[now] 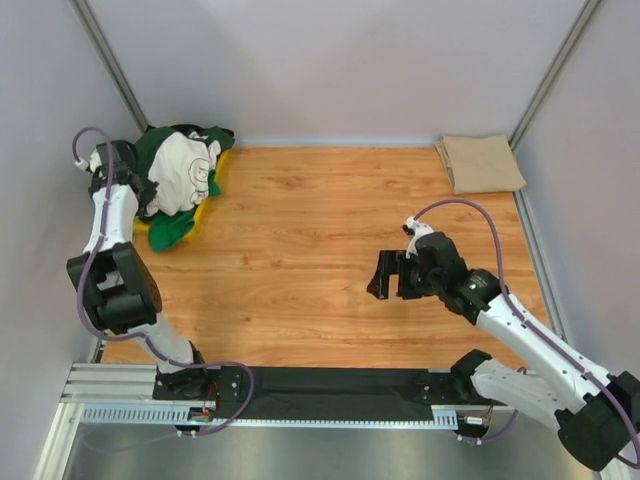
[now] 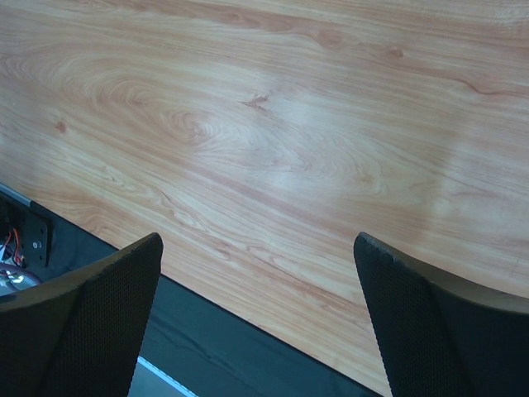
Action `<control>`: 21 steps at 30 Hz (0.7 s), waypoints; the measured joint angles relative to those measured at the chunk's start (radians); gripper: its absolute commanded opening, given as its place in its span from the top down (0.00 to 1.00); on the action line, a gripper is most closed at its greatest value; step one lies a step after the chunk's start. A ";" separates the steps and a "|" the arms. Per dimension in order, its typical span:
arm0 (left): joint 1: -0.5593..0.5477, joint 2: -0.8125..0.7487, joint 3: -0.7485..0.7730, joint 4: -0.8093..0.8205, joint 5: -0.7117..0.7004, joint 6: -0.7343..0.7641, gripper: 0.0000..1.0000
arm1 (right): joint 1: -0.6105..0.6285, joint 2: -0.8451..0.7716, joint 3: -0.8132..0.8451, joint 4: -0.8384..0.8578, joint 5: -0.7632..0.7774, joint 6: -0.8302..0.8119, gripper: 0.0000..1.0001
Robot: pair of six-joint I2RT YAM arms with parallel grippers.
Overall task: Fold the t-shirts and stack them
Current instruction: Grab the tshirt from the pile, then move the tshirt to the center of the board
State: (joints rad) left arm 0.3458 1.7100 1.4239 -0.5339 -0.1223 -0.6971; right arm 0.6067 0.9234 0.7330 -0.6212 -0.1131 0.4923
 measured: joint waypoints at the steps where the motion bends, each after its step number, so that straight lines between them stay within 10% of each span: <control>1: -0.008 -0.025 0.020 -0.004 0.009 -0.002 1.00 | 0.000 0.002 0.000 0.000 0.000 0.000 0.00; 12: -0.301 -0.315 0.610 0.014 0.237 -0.029 1.00 | 0.000 -0.080 0.097 -0.031 0.086 0.008 0.00; 21: -0.320 -0.588 0.133 0.072 0.446 -0.092 1.00 | 0.000 -0.163 0.128 -0.102 0.210 0.062 0.00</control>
State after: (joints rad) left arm 0.0261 1.1221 1.5570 -0.4614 0.3241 -0.7891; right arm 0.6067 0.7609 0.8612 -0.7231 0.0967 0.5545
